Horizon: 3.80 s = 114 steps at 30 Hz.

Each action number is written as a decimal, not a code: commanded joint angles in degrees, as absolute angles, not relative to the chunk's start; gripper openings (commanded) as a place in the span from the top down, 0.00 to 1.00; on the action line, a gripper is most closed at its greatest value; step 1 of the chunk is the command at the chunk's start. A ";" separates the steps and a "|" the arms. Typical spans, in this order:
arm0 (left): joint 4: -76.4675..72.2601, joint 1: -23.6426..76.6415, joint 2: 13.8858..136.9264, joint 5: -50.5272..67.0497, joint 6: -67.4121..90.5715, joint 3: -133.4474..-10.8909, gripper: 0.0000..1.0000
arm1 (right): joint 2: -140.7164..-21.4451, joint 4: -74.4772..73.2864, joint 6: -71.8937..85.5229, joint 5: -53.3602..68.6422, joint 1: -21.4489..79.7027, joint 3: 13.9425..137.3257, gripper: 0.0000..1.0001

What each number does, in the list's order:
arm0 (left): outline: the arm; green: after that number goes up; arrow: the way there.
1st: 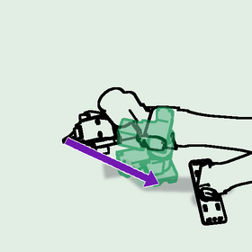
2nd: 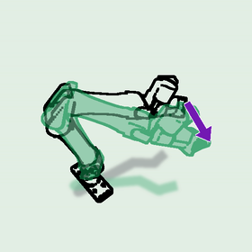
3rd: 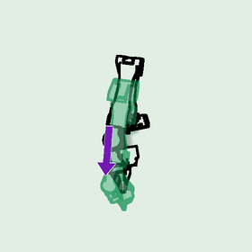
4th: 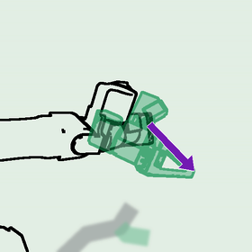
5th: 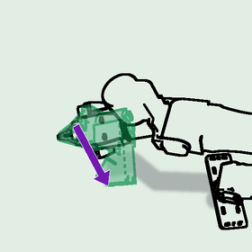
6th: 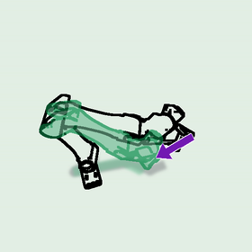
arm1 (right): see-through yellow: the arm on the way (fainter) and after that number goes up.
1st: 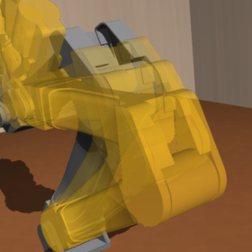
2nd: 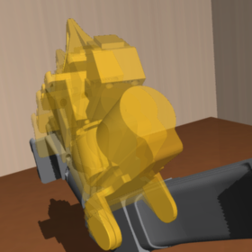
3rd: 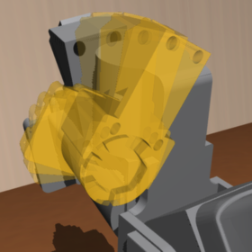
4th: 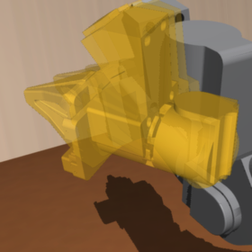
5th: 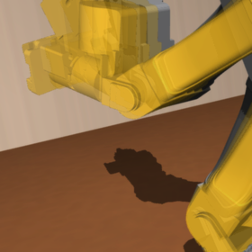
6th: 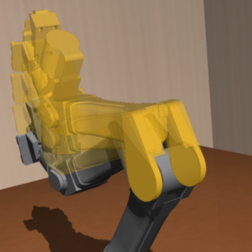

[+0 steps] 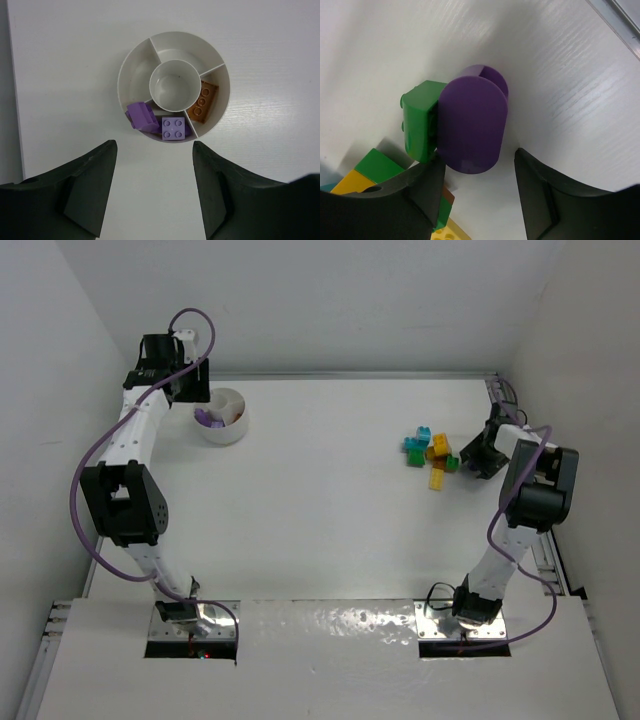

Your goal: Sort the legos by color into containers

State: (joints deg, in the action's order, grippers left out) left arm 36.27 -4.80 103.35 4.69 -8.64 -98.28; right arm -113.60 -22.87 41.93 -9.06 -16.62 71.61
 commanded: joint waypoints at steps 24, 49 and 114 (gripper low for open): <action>35.77 -4.40 103.27 5.62 -9.23 -100.90 0.40 | -99.22 -15.73 15.15 -9.74 -12.57 64.15 0.23; 36.83 -4.48 103.18 4.48 -11.95 -99.93 0.40 | -109.77 -6.15 -11.60 1.22 -12.66 72.59 0.20; 41.30 -2.46 100.38 19.23 -15.64 -102.30 0.38 | -87.83 -0.26 17.02 -22.41 -2.91 58.54 1.00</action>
